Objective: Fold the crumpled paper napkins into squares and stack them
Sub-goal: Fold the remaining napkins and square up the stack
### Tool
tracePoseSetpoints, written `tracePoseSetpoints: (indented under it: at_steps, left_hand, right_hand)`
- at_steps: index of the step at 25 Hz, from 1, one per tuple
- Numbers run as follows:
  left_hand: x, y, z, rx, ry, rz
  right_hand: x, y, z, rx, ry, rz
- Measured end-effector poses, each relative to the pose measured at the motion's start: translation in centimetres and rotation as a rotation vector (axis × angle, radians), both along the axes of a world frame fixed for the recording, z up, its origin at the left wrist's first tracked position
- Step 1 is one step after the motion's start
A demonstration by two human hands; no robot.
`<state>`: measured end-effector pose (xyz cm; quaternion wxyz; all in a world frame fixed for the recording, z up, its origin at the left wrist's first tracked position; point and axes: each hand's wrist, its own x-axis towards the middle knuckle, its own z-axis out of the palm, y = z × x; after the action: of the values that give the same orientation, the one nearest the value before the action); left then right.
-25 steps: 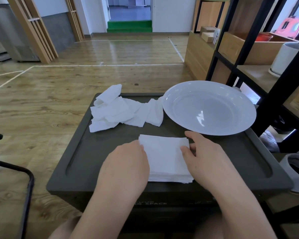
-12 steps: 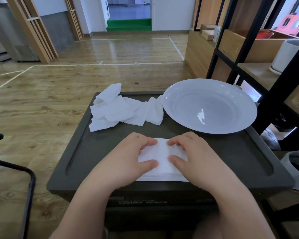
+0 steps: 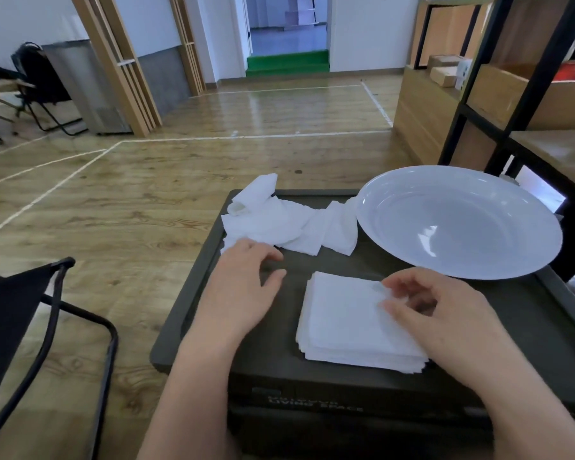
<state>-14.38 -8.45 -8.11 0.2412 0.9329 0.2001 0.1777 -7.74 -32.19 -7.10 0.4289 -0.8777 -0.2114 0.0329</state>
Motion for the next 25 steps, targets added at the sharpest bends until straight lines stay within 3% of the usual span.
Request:
tracePoseSetpoints:
  at_steps: [1,3,9,12,20,23,25]
  left_hand:
    - [0.1,1.0,-0.5,0.122,0.015,0.135]
    - [0.4,2.2,-1.5,0.136,0.123,0.323]
    - [0.6,1.5,-1.2,0.098,-0.044,0.298]
    - [-0.5,0.1,0.6,-0.048,-0.115,0.162]
    - [-4.0,-5.1,6.8,-0.452,-0.346,-0.588]
    - [-3.4,-5.0,6.3,-0.714,-0.513,-0.556]
    - [-2.6,-5.0,5.3,-0.739,-0.518,-0.429]
  right_hand:
    - [0.1,-0.1,0.2,0.039,-0.012,-0.045]
    - [0.4,-0.3,0.5,0.082,-0.032,-0.1]
    - [0.4,-0.5,0.9,0.109,-0.014,-0.096]
    - [0.0,-0.2,1.2,0.132,-0.023,-0.086]
    - [-1.9,1.5,2.0,0.171,-0.263,0.156]
    - [-2.1,1.5,2.6,0.452,-0.081,0.014]
    - [-2.1,1.5,2.9,0.598,0.053,-0.055]
